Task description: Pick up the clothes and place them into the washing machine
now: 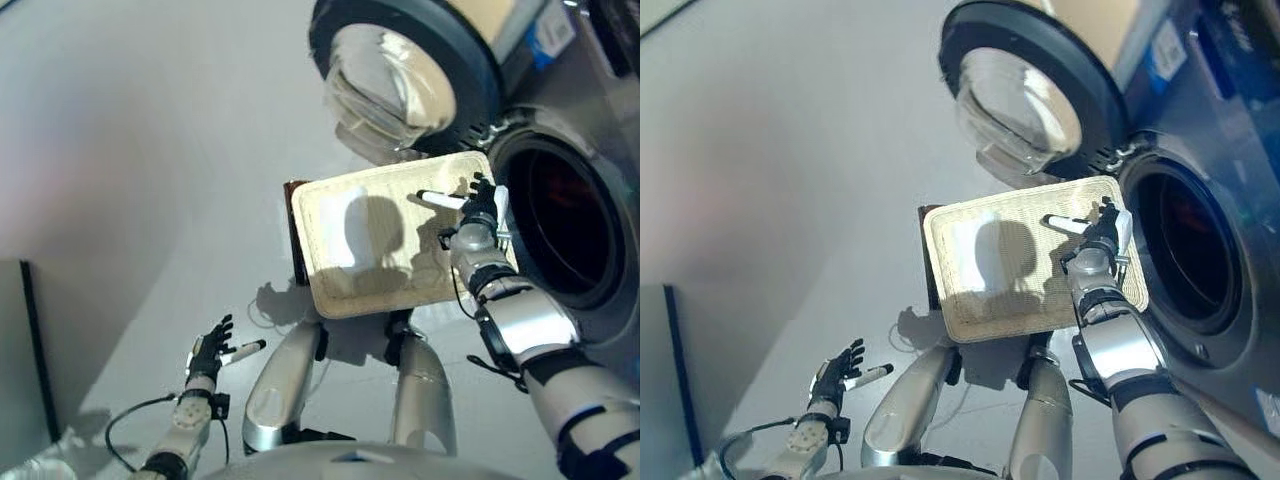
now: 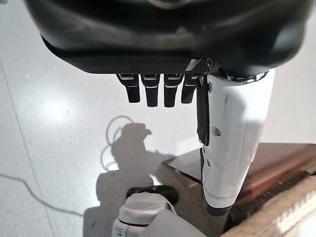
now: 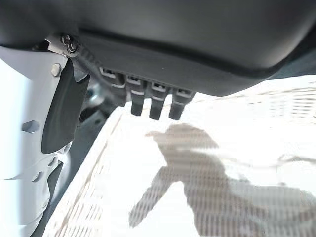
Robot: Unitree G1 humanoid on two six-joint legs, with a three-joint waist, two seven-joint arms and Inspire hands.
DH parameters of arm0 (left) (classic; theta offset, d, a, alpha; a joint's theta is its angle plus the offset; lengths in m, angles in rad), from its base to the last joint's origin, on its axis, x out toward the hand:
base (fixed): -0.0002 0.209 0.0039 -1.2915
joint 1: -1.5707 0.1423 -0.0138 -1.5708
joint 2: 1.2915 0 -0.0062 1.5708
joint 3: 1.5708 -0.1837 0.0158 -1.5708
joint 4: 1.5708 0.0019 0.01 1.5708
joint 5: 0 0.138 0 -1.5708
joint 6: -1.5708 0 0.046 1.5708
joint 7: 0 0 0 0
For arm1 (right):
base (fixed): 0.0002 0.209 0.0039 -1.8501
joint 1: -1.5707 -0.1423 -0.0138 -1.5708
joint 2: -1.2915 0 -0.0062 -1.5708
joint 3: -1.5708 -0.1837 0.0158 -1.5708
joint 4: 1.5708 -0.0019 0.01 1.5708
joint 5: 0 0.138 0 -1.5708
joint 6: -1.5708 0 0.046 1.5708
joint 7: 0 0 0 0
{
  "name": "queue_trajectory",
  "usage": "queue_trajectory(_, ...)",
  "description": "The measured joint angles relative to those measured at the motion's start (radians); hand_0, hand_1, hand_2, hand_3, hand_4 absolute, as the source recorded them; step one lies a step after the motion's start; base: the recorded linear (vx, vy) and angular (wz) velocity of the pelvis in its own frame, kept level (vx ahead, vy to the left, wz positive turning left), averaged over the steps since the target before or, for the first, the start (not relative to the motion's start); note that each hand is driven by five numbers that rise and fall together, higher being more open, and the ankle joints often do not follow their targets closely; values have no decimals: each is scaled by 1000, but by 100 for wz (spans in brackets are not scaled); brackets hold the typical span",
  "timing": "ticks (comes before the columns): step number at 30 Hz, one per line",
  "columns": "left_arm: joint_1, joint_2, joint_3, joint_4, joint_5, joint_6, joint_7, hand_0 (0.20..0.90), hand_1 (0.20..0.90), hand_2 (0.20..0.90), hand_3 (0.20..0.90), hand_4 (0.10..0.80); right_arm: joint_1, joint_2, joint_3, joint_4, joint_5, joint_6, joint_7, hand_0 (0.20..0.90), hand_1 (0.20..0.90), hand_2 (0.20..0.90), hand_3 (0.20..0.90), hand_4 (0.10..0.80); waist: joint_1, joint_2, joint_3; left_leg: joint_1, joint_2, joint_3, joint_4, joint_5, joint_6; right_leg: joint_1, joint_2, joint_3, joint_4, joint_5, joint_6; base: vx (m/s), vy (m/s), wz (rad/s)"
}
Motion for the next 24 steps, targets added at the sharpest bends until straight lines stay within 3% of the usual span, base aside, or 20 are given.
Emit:
queue_trajectory(5,-21,35,71,-28,10,14,24,900,900,900,900,800,1,42,0,29,0,-1,0,900,900,900,900,800,63,-46,8,-4,-2,-36,13,-4,-7,30,-7,-54,-1,-16,-8,114,-60,28)
queue_trajectory(10,-33,90,110,-65,40,24,40,900,900,900,900,800,8,73,-2,30,1,2,1,900,900,900,900,800,87,-81,23,-19,-4,-72,20,-1,-12,44,-15,-99,-4,-24,-10,41,-27,27)
queue_trajectory(15,-64,112,152,-133,43,25,68,900,900,900,900,800,21,92,-16,29,3,-2,-2,900,900,900,900,800,118,-103,34,-57,-9,-109,34,4,-19,44,-26,-158,7,-43,-10,46,-12,34)
queue_trajectory(24,-82,133,191,-203,44,25,89,900,900,900,900,800,33,134,1,28,3,-2,-8,900,900,900,900,800,151,-122,48,-108,-36,-161,53,8,-24,34,-42,-215,22,-67,4,8,-7,24)
